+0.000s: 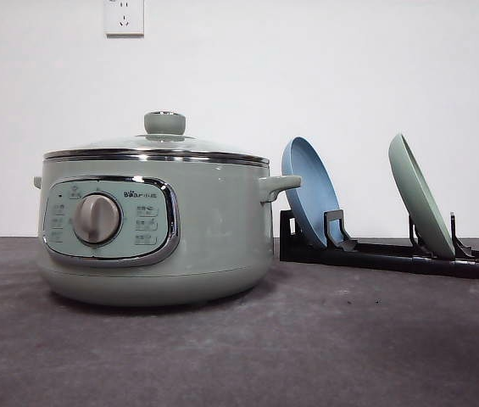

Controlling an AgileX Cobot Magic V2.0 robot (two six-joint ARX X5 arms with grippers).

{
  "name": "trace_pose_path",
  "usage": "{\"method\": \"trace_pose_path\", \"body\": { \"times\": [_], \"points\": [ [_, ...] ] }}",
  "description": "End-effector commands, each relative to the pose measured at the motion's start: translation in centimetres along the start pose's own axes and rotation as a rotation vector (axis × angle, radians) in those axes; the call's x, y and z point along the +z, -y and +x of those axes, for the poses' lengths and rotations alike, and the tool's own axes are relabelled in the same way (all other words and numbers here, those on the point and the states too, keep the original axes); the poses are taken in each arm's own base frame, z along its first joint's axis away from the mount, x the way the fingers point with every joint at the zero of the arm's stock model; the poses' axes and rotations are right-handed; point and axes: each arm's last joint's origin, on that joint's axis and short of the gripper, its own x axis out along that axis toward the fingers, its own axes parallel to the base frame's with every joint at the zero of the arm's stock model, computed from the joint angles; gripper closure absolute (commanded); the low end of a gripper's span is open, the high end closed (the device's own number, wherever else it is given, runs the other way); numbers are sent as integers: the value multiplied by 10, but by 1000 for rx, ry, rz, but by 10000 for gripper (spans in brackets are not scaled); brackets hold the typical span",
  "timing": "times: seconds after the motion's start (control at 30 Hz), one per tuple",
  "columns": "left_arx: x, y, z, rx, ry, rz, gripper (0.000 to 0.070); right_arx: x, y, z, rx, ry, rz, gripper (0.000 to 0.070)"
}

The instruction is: Transfer potato from steamer to green plate

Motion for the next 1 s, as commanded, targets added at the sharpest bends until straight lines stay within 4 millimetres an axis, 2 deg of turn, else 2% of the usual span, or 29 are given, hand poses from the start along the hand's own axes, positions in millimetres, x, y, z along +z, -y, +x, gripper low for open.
{"method": "trace_pose_path", "body": {
  "times": [0.0,0.27,0.47,0.67,0.97],
  "points": [
    [17,7,-5,-27,56,-45,697,16,-6,-6,29,57,72,698],
    [82,32,-18,-17,98,-24,698,73,-30,-36,100,142,102,698],
    [138,54,-14,-40,81,48,698,117,-48,-54,188,148,80,698],
    [182,75,-5,-118,42,122,698,151,-61,-57,270,87,41,698],
    [215,98,-1,-290,-56,187,698,187,-72,-45,353,-58,-76,698]
  ]
}}
